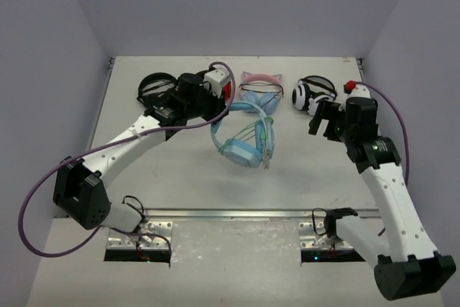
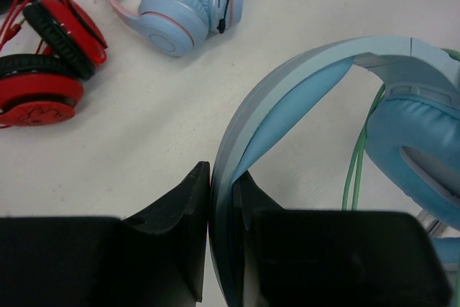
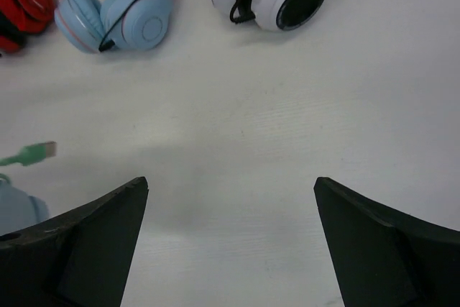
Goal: Wrap the headphones
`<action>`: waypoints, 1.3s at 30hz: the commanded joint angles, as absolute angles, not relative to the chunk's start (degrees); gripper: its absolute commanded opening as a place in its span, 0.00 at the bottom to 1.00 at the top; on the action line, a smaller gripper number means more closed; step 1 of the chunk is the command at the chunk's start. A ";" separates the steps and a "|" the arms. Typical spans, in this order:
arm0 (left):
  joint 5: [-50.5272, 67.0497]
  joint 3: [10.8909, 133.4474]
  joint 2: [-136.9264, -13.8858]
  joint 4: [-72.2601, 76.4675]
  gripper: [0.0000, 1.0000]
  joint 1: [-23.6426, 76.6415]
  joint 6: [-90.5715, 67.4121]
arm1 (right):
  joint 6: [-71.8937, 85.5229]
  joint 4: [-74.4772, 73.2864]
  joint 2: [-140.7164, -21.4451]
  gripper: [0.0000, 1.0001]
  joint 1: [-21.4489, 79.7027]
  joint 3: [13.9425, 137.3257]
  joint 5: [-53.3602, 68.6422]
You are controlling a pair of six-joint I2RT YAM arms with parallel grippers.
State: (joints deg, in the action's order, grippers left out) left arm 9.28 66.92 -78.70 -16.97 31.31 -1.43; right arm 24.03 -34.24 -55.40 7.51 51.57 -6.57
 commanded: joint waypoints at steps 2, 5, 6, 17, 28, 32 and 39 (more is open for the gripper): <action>28.43 72.41 -83.73 -7.65 0.00 29.53 5.26 | 23.73 -40.07 -48.70 0.99 7.12 57.21 -7.25; 34.25 77.23 -91.10 -9.31 0.00 29.44 8.51 | 22.85 -42.10 -45.89 0.99 7.12 57.75 -0.82; 35.84 78.82 -93.32 -10.19 0.00 29.36 9.48 | 22.50 -42.88 -44.14 0.99 7.12 57.66 -0.27; 41.40 93.95 -116.45 -15.38 0.01 29.44 18.28 | 22.24 -46.22 -34.02 0.99 7.12 53.53 11.68; 41.84 96.59 -125.85 -12.48 0.03 30.85 21.09 | 19.78 -47.81 -30.50 0.99 7.12 50.72 14.41; 39.47 97.56 -128.14 -12.83 0.04 32.60 21.45 | 19.69 -47.29 -30.50 0.99 7.12 50.19 16.08; 36.39 94.49 -125.08 -8.63 0.51 32.96 18.73 | 19.42 -46.93 -30.76 0.99 7.12 50.36 18.72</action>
